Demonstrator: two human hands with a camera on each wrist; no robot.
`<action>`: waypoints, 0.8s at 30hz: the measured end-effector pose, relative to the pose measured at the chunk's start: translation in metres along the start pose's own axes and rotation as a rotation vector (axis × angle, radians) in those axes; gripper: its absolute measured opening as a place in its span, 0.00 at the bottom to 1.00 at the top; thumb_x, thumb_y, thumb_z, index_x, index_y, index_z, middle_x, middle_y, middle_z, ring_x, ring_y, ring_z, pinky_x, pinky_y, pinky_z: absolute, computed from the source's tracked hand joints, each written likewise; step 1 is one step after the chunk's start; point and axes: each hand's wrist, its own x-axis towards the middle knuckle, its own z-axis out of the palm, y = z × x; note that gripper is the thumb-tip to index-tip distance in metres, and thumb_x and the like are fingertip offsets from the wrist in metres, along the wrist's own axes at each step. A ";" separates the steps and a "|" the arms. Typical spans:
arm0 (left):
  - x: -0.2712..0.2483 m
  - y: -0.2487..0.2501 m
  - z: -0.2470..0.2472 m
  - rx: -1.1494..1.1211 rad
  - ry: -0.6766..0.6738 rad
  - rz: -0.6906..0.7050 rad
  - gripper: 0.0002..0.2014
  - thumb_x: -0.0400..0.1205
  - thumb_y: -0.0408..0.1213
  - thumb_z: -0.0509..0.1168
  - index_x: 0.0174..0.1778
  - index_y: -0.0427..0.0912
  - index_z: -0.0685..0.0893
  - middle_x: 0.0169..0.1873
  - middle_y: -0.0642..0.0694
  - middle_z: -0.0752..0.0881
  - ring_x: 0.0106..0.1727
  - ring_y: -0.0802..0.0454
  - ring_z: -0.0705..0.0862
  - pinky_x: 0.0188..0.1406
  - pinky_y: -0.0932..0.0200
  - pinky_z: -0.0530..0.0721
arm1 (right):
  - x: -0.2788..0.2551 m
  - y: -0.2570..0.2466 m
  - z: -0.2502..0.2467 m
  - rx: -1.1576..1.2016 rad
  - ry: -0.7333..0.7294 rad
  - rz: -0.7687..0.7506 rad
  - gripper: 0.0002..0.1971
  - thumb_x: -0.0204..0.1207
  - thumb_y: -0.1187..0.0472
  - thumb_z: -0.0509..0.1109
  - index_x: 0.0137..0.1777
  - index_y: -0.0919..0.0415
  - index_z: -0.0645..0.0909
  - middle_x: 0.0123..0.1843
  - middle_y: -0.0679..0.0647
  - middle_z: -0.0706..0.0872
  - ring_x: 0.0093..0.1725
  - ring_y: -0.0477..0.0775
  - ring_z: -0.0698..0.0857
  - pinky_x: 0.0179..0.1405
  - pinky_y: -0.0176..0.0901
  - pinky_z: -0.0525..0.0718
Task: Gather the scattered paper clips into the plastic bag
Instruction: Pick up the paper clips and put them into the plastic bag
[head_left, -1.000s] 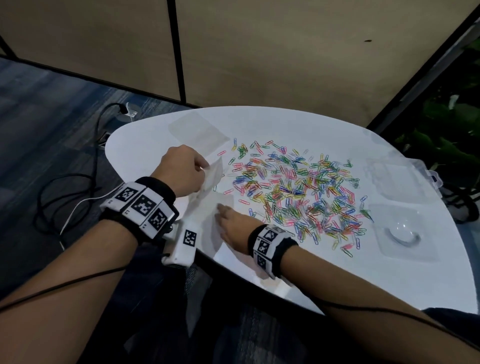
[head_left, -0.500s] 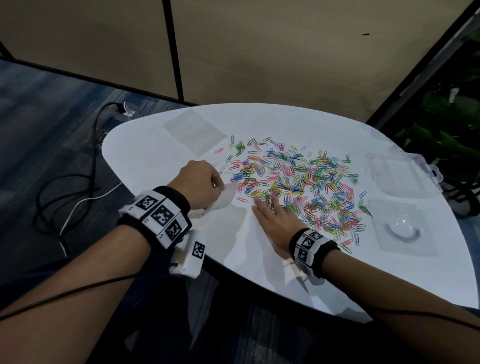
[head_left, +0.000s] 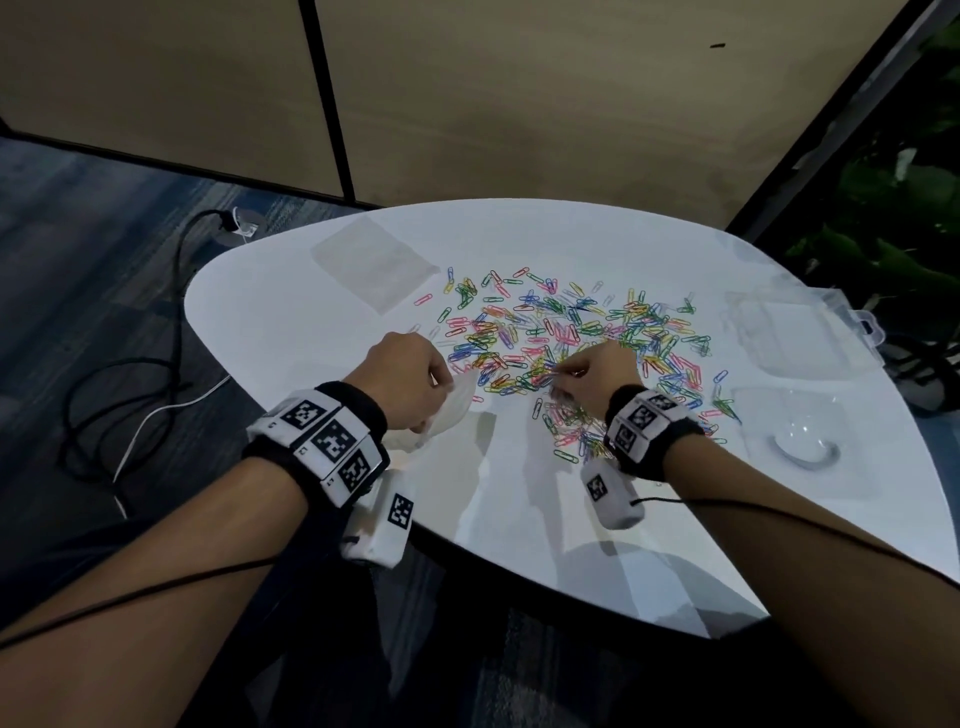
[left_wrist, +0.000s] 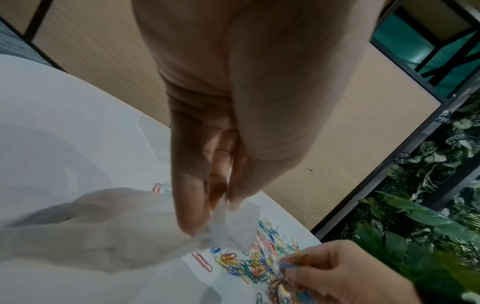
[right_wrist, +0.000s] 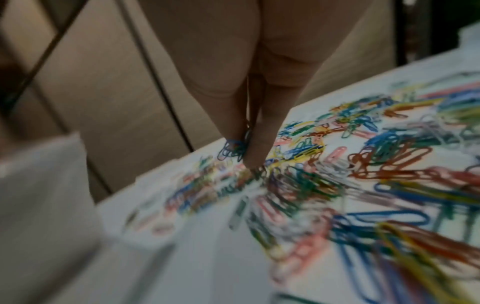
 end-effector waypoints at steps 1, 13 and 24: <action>0.000 0.002 0.001 -0.002 -0.001 -0.005 0.05 0.83 0.36 0.66 0.45 0.45 0.88 0.27 0.44 0.91 0.24 0.52 0.90 0.37 0.65 0.85 | 0.002 0.000 -0.005 0.121 -0.011 0.055 0.03 0.73 0.64 0.78 0.45 0.61 0.92 0.39 0.57 0.93 0.42 0.57 0.92 0.49 0.47 0.91; 0.003 0.022 0.013 -0.095 0.066 -0.021 0.13 0.80 0.26 0.64 0.58 0.36 0.88 0.36 0.43 0.91 0.33 0.48 0.93 0.51 0.55 0.91 | -0.044 -0.061 -0.002 1.079 -0.438 0.222 0.08 0.74 0.79 0.70 0.52 0.81 0.83 0.50 0.69 0.88 0.47 0.62 0.90 0.47 0.42 0.91; 0.000 0.026 0.017 -0.141 0.071 0.095 0.10 0.79 0.27 0.67 0.52 0.37 0.92 0.39 0.40 0.93 0.32 0.51 0.93 0.36 0.67 0.89 | -0.047 -0.066 0.027 0.507 -0.269 0.099 0.05 0.65 0.69 0.78 0.30 0.62 0.90 0.36 0.64 0.91 0.41 0.66 0.92 0.50 0.63 0.90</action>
